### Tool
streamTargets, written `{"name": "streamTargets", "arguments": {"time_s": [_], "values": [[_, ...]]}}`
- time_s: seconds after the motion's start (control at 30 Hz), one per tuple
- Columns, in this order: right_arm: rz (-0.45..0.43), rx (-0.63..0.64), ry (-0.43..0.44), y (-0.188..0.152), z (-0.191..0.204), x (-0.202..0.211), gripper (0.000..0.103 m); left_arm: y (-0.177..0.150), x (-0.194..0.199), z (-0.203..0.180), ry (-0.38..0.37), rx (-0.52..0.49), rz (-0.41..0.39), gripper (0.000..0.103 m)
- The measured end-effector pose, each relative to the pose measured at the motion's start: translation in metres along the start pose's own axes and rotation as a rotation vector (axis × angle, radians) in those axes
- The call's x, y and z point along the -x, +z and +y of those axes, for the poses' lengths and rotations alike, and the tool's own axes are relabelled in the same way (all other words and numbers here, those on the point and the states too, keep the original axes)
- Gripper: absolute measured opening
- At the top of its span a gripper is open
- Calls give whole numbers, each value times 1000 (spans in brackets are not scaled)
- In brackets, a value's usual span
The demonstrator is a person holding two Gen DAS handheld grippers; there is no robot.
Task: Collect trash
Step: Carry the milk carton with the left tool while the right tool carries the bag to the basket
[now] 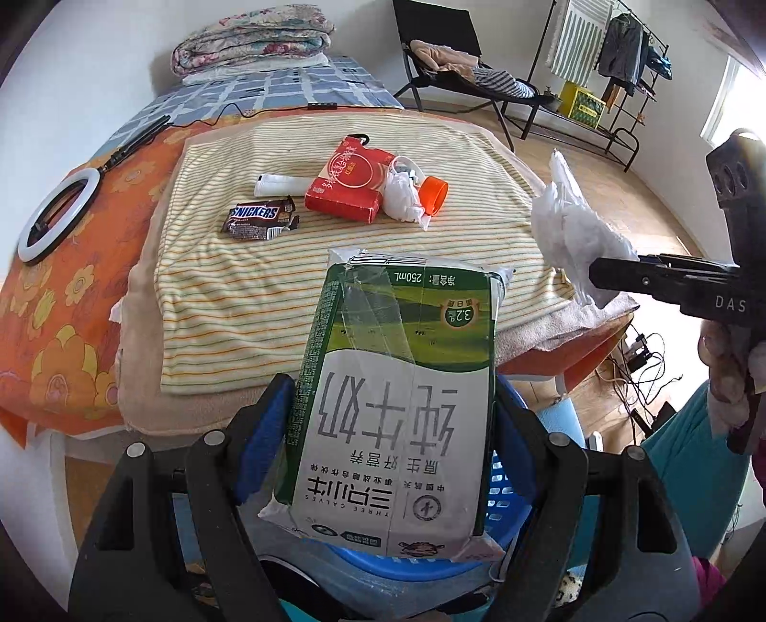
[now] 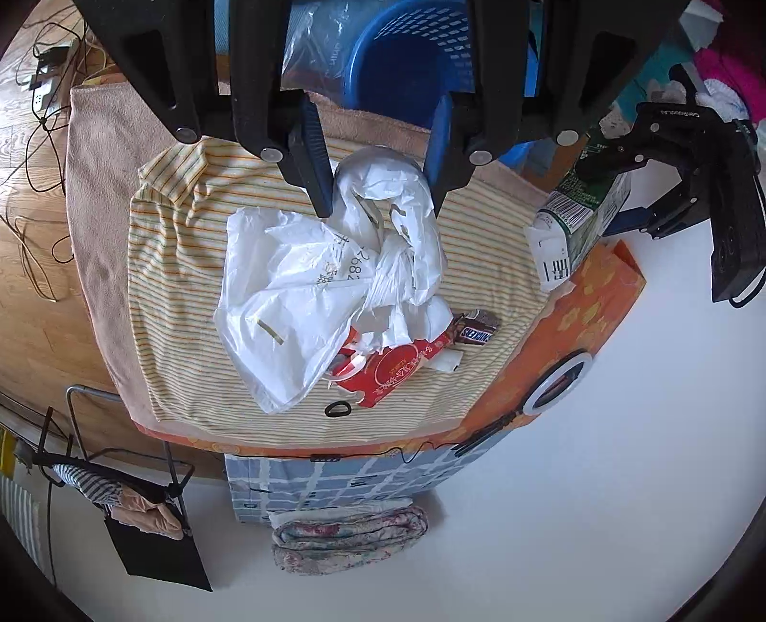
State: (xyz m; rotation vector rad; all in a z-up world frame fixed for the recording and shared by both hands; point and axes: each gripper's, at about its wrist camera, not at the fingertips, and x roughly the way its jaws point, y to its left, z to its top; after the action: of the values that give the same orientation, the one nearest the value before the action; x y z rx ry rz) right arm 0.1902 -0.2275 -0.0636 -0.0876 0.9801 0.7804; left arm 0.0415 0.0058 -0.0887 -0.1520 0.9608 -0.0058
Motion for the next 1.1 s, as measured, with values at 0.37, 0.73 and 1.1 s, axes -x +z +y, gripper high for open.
{"name": "streamTargets", "arguments": {"time_s": [0.37, 0.73, 1.1], "values": [[108, 38, 62, -70, 45, -9, 37, -57, -16, 1, 20, 65, 100, 80], [270, 30, 84, -127, 60, -48, 38, -92, -45, 1, 51, 90, 205, 80], [335, 12, 56, -146, 56, -75, 38, -101, -70, 2, 60, 100, 259, 80]]}}
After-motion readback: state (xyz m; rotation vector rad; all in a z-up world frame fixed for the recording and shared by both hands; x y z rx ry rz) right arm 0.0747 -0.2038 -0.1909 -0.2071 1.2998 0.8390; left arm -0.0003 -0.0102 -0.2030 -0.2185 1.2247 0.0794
